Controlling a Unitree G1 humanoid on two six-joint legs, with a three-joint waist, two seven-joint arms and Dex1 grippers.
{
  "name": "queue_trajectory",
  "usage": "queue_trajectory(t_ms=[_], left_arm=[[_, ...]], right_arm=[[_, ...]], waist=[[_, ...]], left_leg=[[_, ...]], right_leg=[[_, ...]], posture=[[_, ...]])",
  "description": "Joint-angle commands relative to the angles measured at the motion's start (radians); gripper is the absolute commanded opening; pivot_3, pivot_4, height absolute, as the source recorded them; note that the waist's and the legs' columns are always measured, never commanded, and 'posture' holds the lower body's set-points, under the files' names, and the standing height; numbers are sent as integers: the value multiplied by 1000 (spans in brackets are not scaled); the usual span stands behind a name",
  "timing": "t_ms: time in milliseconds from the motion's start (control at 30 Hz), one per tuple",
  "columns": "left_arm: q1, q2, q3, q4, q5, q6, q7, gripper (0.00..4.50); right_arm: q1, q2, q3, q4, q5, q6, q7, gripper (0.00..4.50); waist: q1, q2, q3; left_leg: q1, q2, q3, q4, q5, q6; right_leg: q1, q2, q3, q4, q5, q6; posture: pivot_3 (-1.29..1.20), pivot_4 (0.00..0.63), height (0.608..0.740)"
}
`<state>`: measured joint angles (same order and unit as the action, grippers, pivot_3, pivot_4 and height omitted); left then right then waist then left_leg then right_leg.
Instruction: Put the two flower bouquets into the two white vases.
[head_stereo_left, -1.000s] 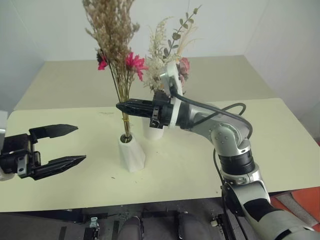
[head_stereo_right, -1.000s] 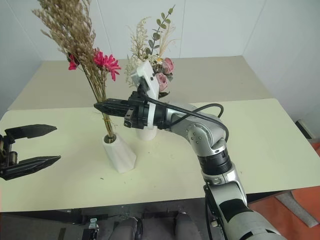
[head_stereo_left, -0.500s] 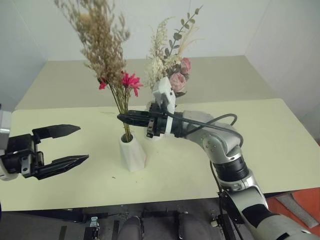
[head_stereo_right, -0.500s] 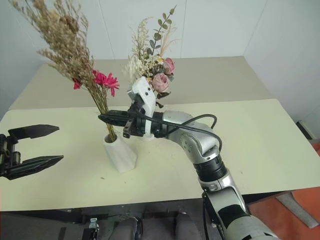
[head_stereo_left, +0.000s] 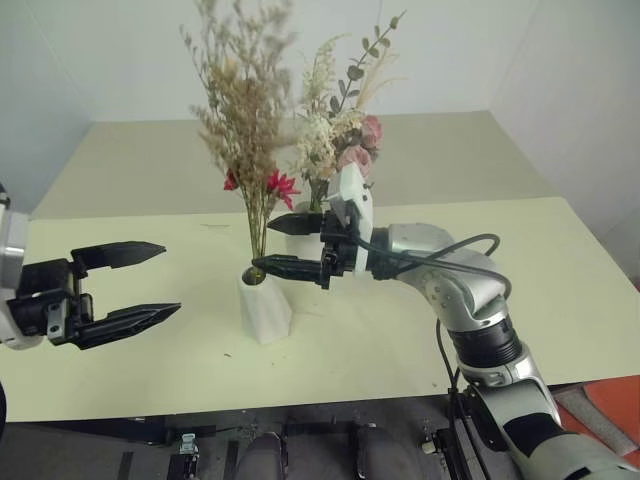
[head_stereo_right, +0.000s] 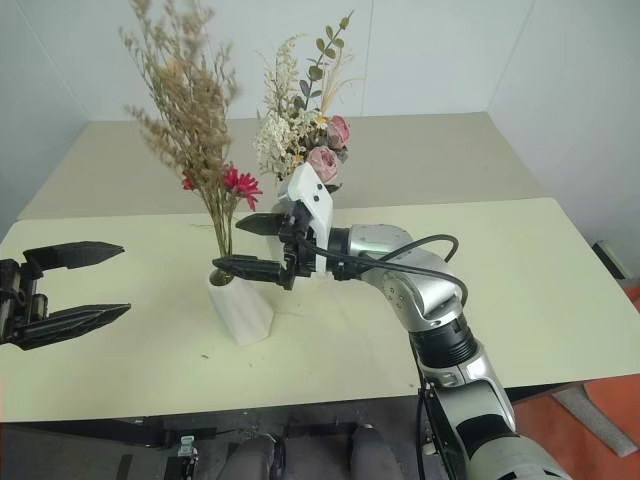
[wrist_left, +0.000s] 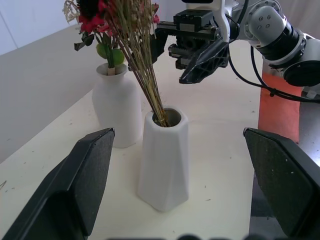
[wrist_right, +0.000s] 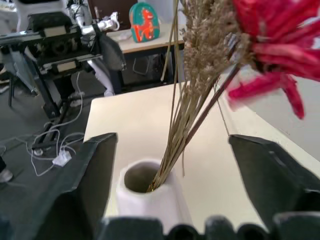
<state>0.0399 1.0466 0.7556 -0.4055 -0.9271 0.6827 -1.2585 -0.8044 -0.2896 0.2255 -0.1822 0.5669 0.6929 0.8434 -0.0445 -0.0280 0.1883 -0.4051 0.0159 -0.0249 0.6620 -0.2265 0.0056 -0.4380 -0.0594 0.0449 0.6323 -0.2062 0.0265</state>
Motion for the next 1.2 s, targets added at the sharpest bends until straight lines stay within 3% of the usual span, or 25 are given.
queue_trajectory(t_ms=[33,200,433,667,1200], left_arm=[[-32,20,-21,17,10,-33,-13,4500],[-57,20,-51,31,16,-43,-23,4500],[-86,10,-114,44,16,-50,-37,4500],[-143,-2,-192,73,26,-72,-46,4500],[-234,18,-251,144,47,-88,-91,4500]], right_arm=[[0,-12,-14,-49,-7,-40,21,4476],[21,-85,-42,-78,12,-14,61,4476],[100,-341,-136,-120,52,40,181,4476],[212,-505,-240,-147,78,71,210,4476],[494,-724,-448,-121,28,-14,258,4476]], waist=[[-2,0,0],[0,0,0],[9,0,0],[4,0,0],[8,-1,0]], left_leg=[[0,0,0,0,0,0],[0,0,0,0,0,0],[0,0,0,0,0,0],[0,0,0,0,0,0],[0,0,1,0,0,0]], right_leg=[[0,0,0,0,0,0],[0,0,0,0,0,0],[1,0,0,-1,0,0],[1,0,0,0,0,0],[2,0,0,-1,-1,0]], posture=[[0,150,740],[0,150,740],[0,150,740],[0,150,740],[0,150,740]])
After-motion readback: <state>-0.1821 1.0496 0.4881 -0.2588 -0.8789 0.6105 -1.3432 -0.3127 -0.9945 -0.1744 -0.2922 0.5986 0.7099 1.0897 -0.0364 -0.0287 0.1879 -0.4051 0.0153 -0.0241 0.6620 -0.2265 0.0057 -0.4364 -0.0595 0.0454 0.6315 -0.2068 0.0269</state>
